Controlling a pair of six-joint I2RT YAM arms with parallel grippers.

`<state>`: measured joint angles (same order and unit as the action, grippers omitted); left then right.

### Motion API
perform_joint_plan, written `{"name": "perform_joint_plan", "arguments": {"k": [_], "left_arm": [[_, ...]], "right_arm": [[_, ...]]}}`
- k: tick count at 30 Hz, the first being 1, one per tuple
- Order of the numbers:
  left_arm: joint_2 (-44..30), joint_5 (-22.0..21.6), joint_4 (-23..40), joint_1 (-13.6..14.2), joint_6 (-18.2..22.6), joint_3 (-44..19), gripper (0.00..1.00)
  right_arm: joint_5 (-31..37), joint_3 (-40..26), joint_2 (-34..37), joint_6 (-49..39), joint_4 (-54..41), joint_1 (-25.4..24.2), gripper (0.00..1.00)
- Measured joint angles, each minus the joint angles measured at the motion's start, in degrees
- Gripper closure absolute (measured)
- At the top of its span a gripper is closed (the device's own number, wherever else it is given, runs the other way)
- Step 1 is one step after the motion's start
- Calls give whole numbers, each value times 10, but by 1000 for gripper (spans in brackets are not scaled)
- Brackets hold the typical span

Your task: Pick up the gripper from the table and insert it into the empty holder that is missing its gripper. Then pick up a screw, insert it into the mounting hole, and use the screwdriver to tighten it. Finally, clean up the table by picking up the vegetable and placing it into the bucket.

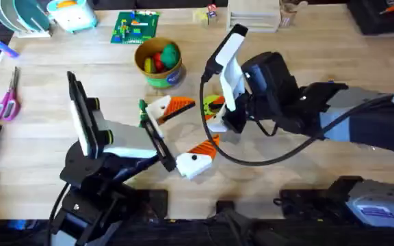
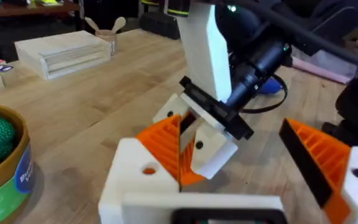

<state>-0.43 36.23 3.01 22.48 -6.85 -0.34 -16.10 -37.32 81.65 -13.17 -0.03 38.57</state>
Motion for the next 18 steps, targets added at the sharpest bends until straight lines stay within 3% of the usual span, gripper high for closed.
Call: {"name": "perform_joint_plan", "arguments": {"k": [18], "left_arm": [[0, 0, 0, 0, 0, 0, 8]], "right_arm": [[0, 0, 21, -2, 3, 6, 614]]}}
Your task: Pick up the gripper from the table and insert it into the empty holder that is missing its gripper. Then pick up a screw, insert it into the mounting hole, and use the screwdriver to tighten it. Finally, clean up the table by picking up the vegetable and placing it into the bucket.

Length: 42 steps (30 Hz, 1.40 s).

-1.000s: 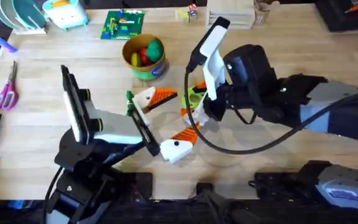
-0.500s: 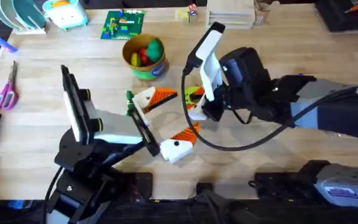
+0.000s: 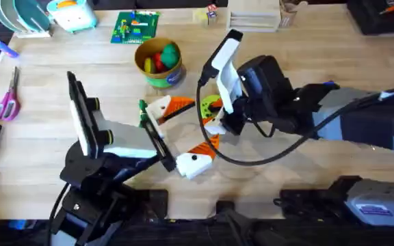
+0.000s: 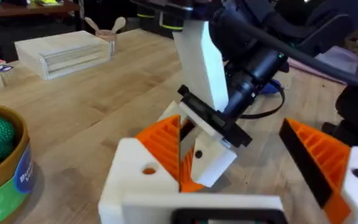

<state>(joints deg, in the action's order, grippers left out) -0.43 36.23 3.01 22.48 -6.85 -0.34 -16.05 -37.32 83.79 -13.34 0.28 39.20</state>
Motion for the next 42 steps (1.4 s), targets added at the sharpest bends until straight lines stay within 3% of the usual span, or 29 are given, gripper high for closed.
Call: {"name": "perform_joint_plan", "arguments": {"k": [8, 13, 31, 32, 33, 34, 36, 42], "left_arm": [[0, 0, 0, 0, 0, 0, 8], [0, 0, 0, 0, 0, 0, 8], [0, 0, 0, 0, 0, 0, 9], [0, 0, 0, 0, 0, 0, 8], [0, 0, 0, 0, 0, 0, 8], [0, 0, 0, 0, 0, 0, 8], [0, 0, 0, 0, 0, 0, 8], [0, 0, 0, 0, 0, 0, 8]], "right_arm": [[2, 0, 1, 0, 8, 0, 757], [2, 0, 1, 0, 10, 0, 986], [21, 0, -29, 0, 10, -10, 995], [21, 0, -31, 0, 10, -10, 989], [20, 0, -32, 3, 10, -10, 916], [17, 0, -32, 0, 10, -10, 746], [12, 0, -32, -1, 10, -10, 511], [9, 0, -29, -2, 19, 0, 478]]}}
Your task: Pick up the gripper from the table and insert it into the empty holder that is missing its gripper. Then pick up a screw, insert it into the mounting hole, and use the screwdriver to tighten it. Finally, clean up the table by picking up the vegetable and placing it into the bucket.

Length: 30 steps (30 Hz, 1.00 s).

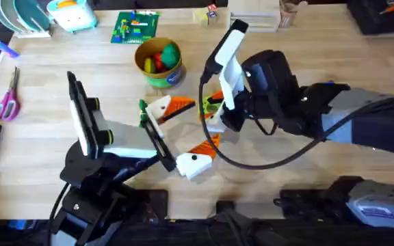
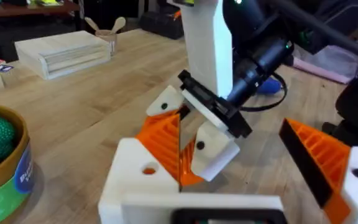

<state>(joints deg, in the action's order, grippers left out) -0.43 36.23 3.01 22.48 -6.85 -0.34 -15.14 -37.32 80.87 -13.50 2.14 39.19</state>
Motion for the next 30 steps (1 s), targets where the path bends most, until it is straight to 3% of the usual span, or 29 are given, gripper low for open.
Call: {"name": "perform_joint_plan", "arguments": {"k": [8, 24, 30], "left_arm": [[0, 0, 0, 0, 0, 0, 8], [0, 0, 0, 0, 0, 0, 7], [0, 0, 0, 0, 0, 0, 8]], "right_arm": [[6, 0, 36, 0, 21, 23, 537], [22, 0, 46, 0, 44, 24, 583], [22, -1, 66, 0, 52, 24, 642]]}}
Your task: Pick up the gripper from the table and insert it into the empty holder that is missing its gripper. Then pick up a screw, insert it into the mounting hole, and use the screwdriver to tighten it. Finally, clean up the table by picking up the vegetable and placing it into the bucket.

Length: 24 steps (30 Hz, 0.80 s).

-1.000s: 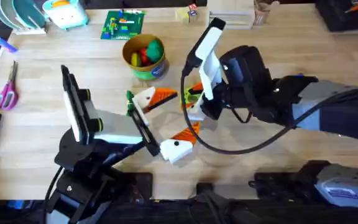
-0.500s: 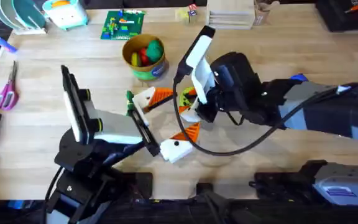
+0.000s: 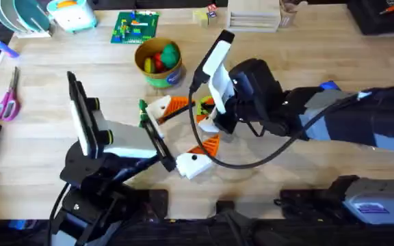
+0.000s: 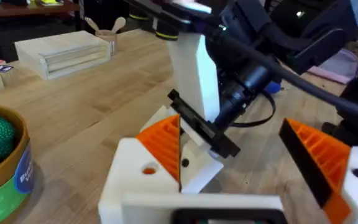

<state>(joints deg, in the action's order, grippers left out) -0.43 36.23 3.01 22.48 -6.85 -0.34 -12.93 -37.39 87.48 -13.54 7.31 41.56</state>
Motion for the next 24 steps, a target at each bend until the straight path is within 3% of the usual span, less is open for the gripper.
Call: {"name": "perform_joint_plan", "arguments": {"k": [3, 6, 10, 18, 24], "left_arm": [[0, 0, 0, 0, 0, 0, 8], [0, 0, 0, 0, 0, 0, 8], [0, 0, 0, 0, 0, 0, 8], [0, 0, 0, 0, 0, 0, 8], [0, 0, 0, 0, 0, 0, 9]], "right_arm": [[0, 0, 0, 0, 0, 0, 657], [0, 0, 0, 0, 2, 0, 736], [-4, 0, 0, 1, 3, 0, 978], [-4, -1, -2, 0, 0, -6, 994], [-3, -1, -38, 1, -9, -55, 995]]}}
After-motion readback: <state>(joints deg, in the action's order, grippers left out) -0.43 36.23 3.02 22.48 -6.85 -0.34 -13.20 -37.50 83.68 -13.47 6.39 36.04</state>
